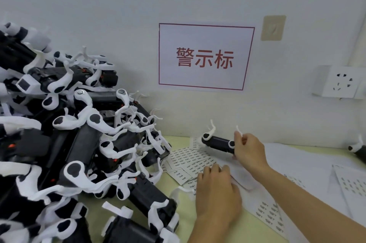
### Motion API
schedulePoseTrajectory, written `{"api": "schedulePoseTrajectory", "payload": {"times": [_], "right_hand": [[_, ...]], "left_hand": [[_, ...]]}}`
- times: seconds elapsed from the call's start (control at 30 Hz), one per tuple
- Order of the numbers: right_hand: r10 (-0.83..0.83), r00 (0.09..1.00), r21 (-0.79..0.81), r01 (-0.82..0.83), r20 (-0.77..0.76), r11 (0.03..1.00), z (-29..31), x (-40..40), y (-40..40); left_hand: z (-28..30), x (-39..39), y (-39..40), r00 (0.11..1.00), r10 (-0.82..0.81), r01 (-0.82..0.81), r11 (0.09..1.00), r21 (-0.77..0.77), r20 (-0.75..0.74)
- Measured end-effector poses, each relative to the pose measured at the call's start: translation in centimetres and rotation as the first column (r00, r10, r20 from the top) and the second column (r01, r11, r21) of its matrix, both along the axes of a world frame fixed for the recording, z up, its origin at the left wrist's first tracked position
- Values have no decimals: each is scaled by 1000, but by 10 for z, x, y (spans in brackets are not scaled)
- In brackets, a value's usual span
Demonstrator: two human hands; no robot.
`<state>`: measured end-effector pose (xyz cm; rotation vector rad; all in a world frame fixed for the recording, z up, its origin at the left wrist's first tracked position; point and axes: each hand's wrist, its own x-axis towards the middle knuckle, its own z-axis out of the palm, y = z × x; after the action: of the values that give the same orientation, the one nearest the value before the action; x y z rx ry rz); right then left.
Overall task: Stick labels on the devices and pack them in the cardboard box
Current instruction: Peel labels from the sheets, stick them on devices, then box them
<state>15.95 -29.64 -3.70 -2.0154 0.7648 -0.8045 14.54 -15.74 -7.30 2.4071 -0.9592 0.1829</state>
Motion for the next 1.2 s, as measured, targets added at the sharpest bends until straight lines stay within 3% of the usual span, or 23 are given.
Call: {"api": "schedulePoseTrajectory", "payload": {"times": [0.1, 0.23, 0.43, 0.53, 0.67, 0.83, 0.97, 1.2], "right_hand": [[-53, 997, 215, 40, 56, 976, 0, -32, -10], [-38, 997, 373, 11, 67, 928, 6, -62, -18], [190, 982, 660, -156, 20, 735, 15, -78, -22], [271, 963, 729, -187, 1, 659, 15, -80, -23], [280, 957, 784, -229, 73, 577, 10, -80, -19], [178, 974, 658, -224, 137, 719, 16, -78, -16], [158, 974, 594, -224, 161, 773, 18, -78, -17], [122, 967, 560, -229, 223, 796, 25, -85, -28]], "left_hand": [[-1, 2, 2, 997, 38, -53, 969, -242, -67], [5, 4, 4, 987, 33, -114, 832, -544, -158], [10, -3, 6, 954, -258, 56, 654, -754, -154], [12, -5, 7, 924, -345, 90, 613, -785, -164], [13, -6, 5, 945, -295, 62, 584, -809, -140], [8, 1, 2, 958, -144, -141, 512, -847, -247], [9, 4, 3, 952, 5, -277, 439, -855, -306], [4, 11, -1, 919, 88, -354, 610, -709, -384]]}}
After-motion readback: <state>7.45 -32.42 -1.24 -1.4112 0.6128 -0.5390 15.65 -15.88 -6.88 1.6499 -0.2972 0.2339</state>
